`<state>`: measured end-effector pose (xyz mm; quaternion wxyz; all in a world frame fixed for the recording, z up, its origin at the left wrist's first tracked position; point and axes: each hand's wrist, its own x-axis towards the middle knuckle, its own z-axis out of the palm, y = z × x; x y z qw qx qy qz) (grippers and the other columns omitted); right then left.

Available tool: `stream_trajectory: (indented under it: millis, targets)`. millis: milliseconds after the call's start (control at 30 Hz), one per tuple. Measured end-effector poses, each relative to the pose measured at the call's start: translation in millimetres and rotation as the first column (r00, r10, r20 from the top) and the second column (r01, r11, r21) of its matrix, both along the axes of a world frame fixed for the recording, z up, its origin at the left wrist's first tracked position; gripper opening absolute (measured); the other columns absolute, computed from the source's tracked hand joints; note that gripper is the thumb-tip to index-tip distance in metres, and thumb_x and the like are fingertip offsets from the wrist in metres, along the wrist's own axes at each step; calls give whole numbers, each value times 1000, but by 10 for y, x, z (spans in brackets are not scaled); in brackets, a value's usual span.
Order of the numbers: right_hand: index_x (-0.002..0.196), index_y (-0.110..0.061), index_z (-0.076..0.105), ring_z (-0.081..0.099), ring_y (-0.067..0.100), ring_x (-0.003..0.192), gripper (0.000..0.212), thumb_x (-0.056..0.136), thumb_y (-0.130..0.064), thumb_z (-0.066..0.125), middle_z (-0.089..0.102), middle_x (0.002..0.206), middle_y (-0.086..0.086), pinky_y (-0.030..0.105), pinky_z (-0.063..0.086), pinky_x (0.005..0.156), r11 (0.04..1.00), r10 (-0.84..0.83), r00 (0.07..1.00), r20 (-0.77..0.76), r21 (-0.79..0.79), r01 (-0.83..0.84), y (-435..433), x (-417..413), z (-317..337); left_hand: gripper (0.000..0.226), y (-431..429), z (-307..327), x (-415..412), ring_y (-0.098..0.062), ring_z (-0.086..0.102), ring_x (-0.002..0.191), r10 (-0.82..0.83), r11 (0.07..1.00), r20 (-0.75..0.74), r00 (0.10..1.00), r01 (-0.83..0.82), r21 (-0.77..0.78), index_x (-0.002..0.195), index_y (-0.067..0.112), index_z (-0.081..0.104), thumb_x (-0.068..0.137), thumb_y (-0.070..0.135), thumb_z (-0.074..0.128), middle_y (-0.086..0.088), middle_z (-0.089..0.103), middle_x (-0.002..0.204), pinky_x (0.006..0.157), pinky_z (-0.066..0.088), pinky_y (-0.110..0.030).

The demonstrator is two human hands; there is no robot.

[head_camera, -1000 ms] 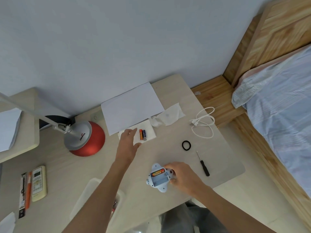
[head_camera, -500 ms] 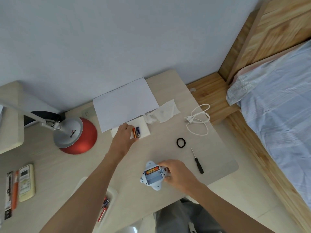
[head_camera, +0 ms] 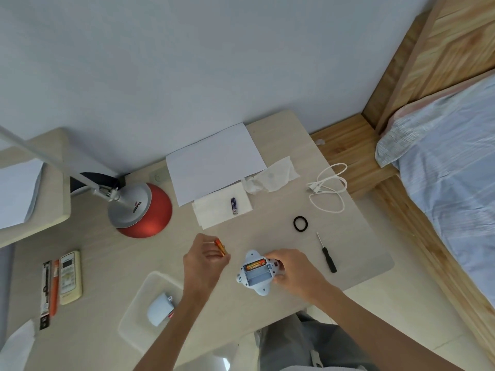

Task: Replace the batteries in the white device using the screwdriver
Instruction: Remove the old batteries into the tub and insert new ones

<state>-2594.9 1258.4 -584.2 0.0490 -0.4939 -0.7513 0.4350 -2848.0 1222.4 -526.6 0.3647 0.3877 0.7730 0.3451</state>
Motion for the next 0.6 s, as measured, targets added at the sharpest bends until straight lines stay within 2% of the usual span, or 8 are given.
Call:
stream_trajectory:
  millis: [200, 367, 467, 600]
  targets:
    - [134, -30, 65, 65, 4, 104, 51, 87, -25, 83, 73, 118, -12, 26, 58, 97, 1000, 12, 1000, 19, 14, -12, 11, -8, -13, 31, -276, 23, 325, -14, 78, 81, -28, 1000, 64, 998, 28, 0, 92, 16, 67, 78, 0, 89, 2, 78, 86, 76, 67, -32]
    - [134, -29, 65, 66, 6, 106, 51, 87, -26, 84, 73, 120, -11, 28, 57, 100, 1000, 6, 1000, 22, 17, -6, 5, -4, -13, 48, -292, 46, 480, -6, 75, 88, -112, 993, 12, 994, 111, 47, 123, 32, 72, 84, 8, 87, 11, 79, 95, 81, 62, -20]
    - [134, -29, 65, 65, 7, 106, 50, 87, -27, 84, 73, 120, -10, 28, 57, 100, 1000, 11, 999, 31, 26, -12, 1, -1, -10, 30, -280, 12, 530, -4, 72, 87, -145, 989, -36, 989, 146, 18, 107, 28, 81, 83, 12, 88, 17, 79, 97, 81, 62, -26]
    - [130, -29, 68, 66, 7, 102, 47, 86, -25, 84, 74, 115, -10, 30, 58, 97, 999, 17, 999, 27, 38, -18, 7, 1, 3, 20, -303, -23, 578, -6, 70, 91, -205, 979, -70, 976, 206, 7, 93, 29, 82, 81, 15, 90, 19, 77, 93, 80, 55, -17]
